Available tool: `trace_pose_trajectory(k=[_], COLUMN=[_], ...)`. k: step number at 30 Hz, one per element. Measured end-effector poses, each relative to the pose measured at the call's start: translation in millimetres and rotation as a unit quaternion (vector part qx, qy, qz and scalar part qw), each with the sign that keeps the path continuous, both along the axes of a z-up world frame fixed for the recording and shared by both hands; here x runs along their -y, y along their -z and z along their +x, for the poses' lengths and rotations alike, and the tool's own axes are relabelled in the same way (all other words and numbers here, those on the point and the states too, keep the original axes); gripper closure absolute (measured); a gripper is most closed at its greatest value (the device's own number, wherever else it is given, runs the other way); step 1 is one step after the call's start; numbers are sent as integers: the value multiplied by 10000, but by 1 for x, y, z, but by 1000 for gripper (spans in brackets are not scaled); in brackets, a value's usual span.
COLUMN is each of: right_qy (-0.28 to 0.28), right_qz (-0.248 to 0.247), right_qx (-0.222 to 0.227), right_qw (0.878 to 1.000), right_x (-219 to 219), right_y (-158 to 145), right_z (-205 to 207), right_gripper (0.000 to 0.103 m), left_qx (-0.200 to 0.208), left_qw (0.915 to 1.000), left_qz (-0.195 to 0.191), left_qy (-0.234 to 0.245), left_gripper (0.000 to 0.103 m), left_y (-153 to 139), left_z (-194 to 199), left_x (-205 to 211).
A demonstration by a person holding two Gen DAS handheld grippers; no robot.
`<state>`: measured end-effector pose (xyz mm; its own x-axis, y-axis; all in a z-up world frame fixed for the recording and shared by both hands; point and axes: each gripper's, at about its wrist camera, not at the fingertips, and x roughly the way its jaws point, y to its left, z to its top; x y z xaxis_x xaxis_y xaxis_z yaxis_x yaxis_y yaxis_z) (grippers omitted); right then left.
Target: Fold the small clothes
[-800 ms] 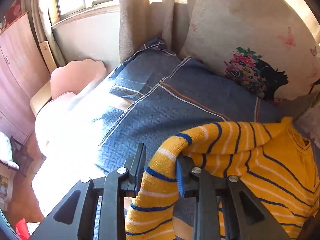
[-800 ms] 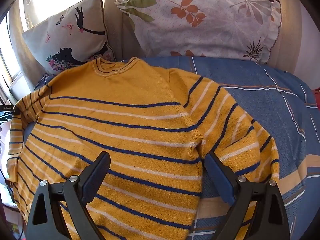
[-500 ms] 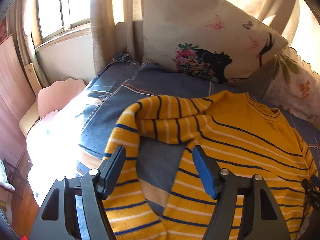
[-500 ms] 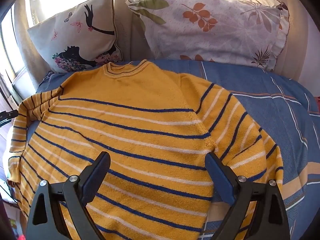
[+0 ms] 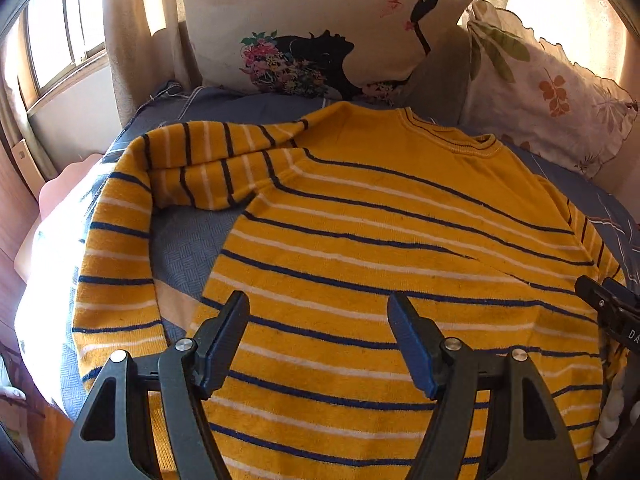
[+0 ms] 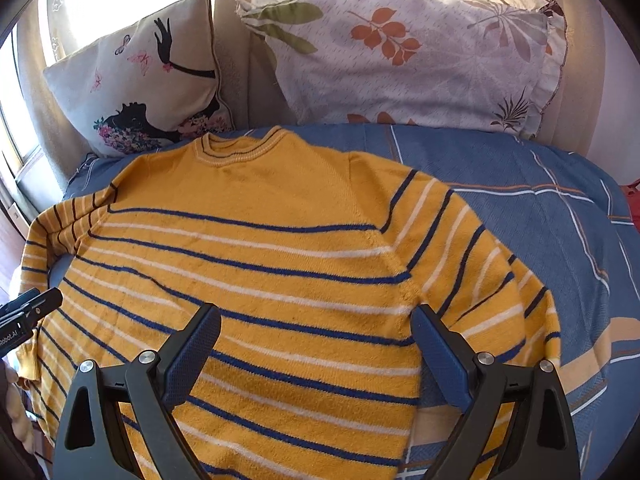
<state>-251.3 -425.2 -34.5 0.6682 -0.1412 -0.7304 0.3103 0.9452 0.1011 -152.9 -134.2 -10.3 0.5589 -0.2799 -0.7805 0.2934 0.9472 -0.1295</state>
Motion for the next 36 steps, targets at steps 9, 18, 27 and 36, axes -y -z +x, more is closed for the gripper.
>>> trace_pose_trajectory(k=[9, 18, 27, 36], right_qy=[-44, -16, 108, 70], right_qz=[-273, -273, -13, -52], right_qx=[-35, -120, -216, -269], right_qw=[9996, 9996, 9997, 9996], right_x=[-11, -11, -2, -8], right_y=[6, 11, 17, 18], right_z=[-2, 0, 1, 4], right_gripper=[5, 5, 5, 5], left_qx=[267, 287, 232, 163], left_qw=[9993, 9991, 9993, 9993], left_qz=[263, 288, 277, 327], left_qy=[24, 89, 110, 125], left_gripper=[32, 32, 32, 32], left_y=[-1, 10, 20, 28], left_z=[-11, -13, -9, -9], left_x=[12, 17, 14, 12])
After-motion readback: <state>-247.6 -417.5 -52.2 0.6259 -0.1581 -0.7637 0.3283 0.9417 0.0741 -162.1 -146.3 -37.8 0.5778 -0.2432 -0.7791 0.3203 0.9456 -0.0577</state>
